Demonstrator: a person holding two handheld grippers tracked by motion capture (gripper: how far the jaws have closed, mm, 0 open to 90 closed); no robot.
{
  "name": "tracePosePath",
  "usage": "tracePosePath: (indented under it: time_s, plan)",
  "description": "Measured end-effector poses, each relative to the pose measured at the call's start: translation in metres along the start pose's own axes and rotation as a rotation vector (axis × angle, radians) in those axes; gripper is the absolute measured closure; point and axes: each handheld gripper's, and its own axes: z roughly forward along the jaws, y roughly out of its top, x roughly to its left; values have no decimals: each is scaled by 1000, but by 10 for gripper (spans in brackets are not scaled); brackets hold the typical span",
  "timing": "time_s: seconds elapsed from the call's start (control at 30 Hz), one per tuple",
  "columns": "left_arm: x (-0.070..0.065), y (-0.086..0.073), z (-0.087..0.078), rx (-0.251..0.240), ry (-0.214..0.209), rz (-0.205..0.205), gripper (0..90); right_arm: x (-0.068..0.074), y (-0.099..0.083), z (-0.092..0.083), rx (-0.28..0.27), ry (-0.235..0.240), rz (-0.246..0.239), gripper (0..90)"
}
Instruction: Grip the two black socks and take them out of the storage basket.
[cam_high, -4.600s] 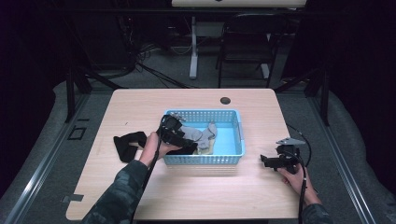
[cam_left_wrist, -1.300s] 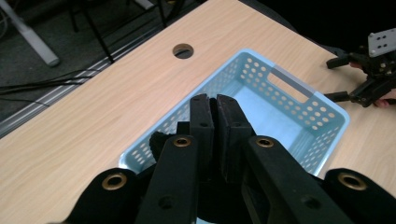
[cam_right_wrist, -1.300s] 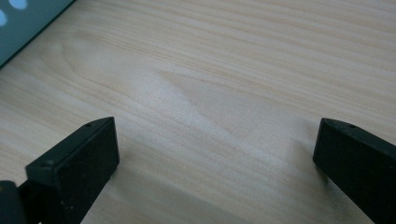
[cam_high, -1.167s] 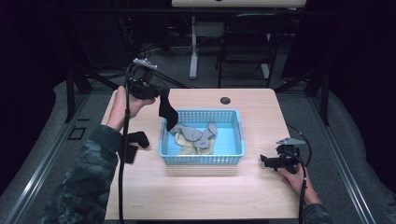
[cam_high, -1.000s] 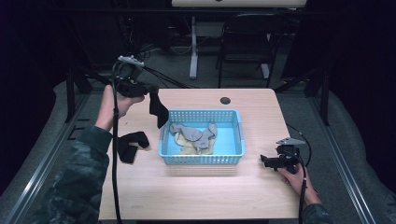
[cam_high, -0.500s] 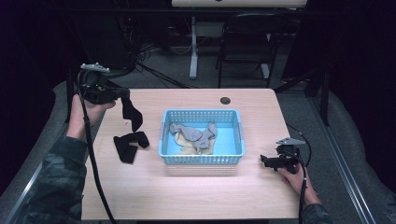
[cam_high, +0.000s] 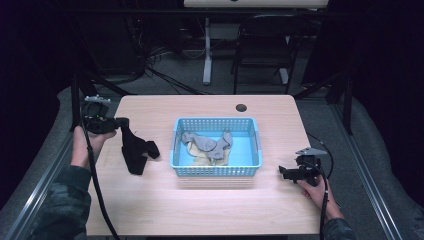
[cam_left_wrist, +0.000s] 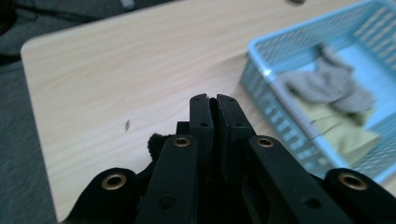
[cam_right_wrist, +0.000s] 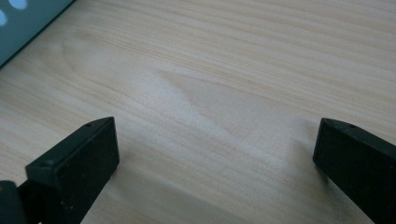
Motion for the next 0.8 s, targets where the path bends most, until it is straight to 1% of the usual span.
tracePosePath:
  time_s: [0.03,0.07,0.1,0.13,0.17,0.2,0.23,0.27,0.3,0.33,0.37,0.43,0.47,0.5,0.53,0.57,0.6,0.67,0.7,0.73,0.8]
  plan:
    - [2,-5,5,12,-2,-9,856,0,0,0,0,0,0,0]
    - [4,-13,17,33,8,-19,856,0,0,0,0,0,0,0]
    - [4,-13,17,33,8,-19,855,0,0,0,0,0,0,0]
    - [7,-22,28,56,7,-36,855,0,0,0,0,0,0,0]
    - [7,-22,28,56,7,-36,855,0,0,0,0,0,0,0]
    - [8,-29,38,73,1,-52,854,0,0,0,0,0,0,0]
    - [8,-29,38,73,1,-52,854,0,0,0,0,0,0,0]
    - [8,-32,43,81,8,-54,854,0,0,0,0,0,0,0]
    - [10,-37,52,97,6,-66,852,0,0,0,0,0,0,0]
    - [10,-40,56,102,11,-68,851,0,0,0,0,0,0,0]
    - [10,-40,56,102,11,-68,849,0,0,0,0,0,0,0]
    - [11,-44,63,112,8,-80,842,0,0,0,0,0,0,0]
    - [12,-46,65,107,8,-93,842,0,0,0,0,0,0,0]
    - [13,-48,66,100,9,-97,834,0,0,0,0,0,0,0]
    - [13,-49,66,92,7,-105,774,0,0,0,0,0,0,0]
    - [14,-50,64,79,10,-105,774,0,0,0,0,0,0,0]
    - [13,-50,62,72,18,-110,694,0,0,0,0,0,0,0]
    - [13,-52,54,41,27,-115,525,0,0,0,0,0,0,0]
    - [13,-53,50,36,37,-117,381,0,0,0,0,0,0,0]
    - [12,-58,42,8,47,-119,331,0,0,0,0,0,0,0]
    - [10,-63,34,-9,53,-118,247,0,0,0,0,0,0,0]
